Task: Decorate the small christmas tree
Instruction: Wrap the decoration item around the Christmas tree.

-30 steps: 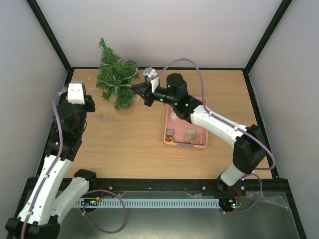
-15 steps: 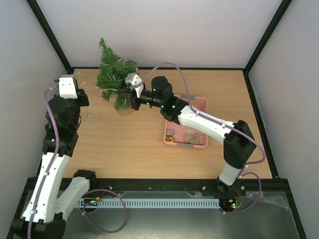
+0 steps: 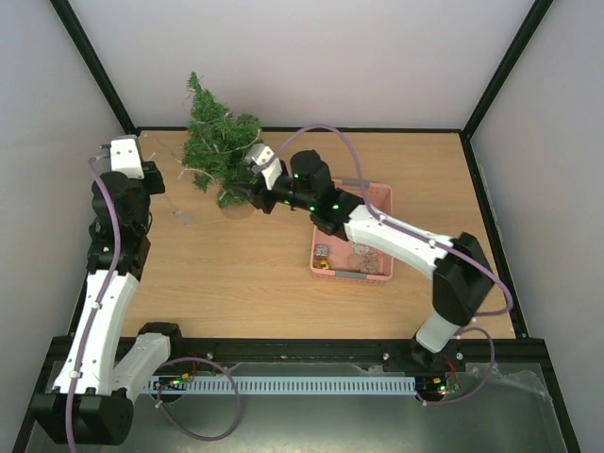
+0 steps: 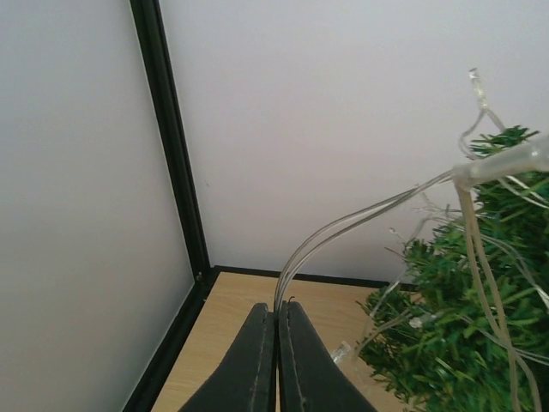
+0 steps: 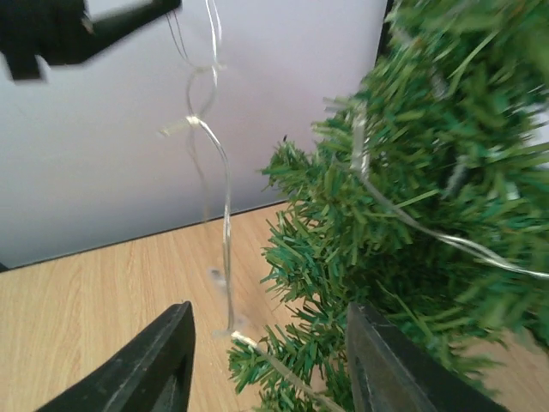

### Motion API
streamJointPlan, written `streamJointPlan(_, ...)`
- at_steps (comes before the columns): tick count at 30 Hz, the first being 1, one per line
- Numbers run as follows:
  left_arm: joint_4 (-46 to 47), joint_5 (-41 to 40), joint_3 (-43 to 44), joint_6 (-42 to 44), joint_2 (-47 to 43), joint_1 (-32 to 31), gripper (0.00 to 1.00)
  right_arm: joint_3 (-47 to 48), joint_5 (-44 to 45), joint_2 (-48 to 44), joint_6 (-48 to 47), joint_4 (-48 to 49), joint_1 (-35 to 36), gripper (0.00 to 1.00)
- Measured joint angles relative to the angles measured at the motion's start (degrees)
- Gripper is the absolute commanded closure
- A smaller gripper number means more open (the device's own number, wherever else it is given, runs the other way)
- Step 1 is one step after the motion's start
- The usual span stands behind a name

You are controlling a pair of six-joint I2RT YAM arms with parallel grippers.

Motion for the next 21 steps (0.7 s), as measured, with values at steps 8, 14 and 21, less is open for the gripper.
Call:
streamJointPlan(8, 2.1, 0.4, 0.3, -0.7, 5.7, 3.5, 0.98, -5.1, 8.5, -13.9, 3.6, -1.4, 0.0, 0.41)
streamJointPlan(14, 3.9, 2.7, 2.8, -2.1, 9.9, 6.8, 0.98, -9.8, 15.6, -18.5, 8.5, -1.1, 0.0, 0.40)
streamJointPlan(21, 6.2, 7.8, 3.9, -4.5, 14.4, 9.5, 0.98, -11.3, 19.4, -19.1, 10.0, -1.4, 0.0, 0.40)
